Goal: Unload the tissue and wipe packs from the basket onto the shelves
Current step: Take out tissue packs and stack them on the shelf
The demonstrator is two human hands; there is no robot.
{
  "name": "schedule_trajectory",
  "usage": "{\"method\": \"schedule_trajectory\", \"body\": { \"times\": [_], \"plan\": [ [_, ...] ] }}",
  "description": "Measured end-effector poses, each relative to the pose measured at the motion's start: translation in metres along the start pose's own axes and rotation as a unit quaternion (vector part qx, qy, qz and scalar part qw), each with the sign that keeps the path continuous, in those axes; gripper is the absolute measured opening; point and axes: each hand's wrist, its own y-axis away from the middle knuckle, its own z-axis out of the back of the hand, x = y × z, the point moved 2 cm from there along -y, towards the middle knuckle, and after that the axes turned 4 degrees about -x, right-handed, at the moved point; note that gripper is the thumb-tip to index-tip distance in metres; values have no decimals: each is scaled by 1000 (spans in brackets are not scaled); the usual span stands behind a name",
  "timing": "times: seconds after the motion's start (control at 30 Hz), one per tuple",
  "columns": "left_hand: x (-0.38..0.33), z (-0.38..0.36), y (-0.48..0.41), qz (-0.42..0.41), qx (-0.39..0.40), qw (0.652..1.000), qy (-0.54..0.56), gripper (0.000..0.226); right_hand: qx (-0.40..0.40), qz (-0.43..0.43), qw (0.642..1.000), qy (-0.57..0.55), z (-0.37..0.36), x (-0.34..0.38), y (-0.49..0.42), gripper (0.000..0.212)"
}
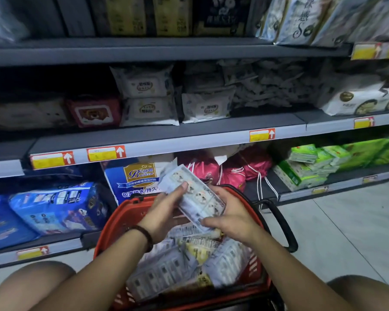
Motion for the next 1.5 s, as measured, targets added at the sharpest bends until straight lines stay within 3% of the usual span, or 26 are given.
{"method": "schedule_trajectory", "body": {
  "times": [0.07,0.13,0.2,0.23,0.3,0.4,0.5,0.6,0.7,0.87,1.0,1.1,1.2,1.37,1.5],
  "plan": [
    [-4,4,-1,-11,-60,998,4,26,-13,23,1000,-11,1,6,1,76],
    [-6,11,-4,-20,-99,995,17,24,-84,26,996,6,9,4,-7,53],
    [-9,18,-6,-22,-129,991,13,29,-131,-12,985,109,21,-6,-16,43],
    [-9,22,-6,-20,-143,990,5,30,-103,-36,970,216,23,-13,-17,48],
    [-9,26,-3,-12,-164,986,-1,24,57,-73,895,437,16,-33,-12,68],
    [-5,34,1,13,-177,984,-2,16,238,-74,767,590,-4,-61,7,89],
    [-1,48,1,22,-196,979,-46,25,264,-50,688,674,-13,-80,9,106],
    [-2,57,5,1,-205,975,-91,27,231,-34,672,702,-13,-77,7,98],
    [-4,66,9,-4,-202,974,-98,23,204,-43,712,671,-7,-64,7,89],
    [-2,75,10,-4,-207,973,-100,34,72,-24,863,499,16,-29,-5,74],
    [0,78,11,9,-225,972,-63,49,-45,110,938,325,30,0,-9,55],
    [-2,75,12,11,-217,976,-16,68,-100,173,969,147,26,19,-8,56],
    [-7,69,16,11,-176,984,21,80,-82,199,976,-14,18,35,-7,61],
    [-18,53,16,6,-115,986,122,43,-1,145,988,-60,-7,42,-6,66],
    [-26,54,17,-28,-122,980,156,42,20,136,989,-57,-16,50,-8,67]
  ]
}}
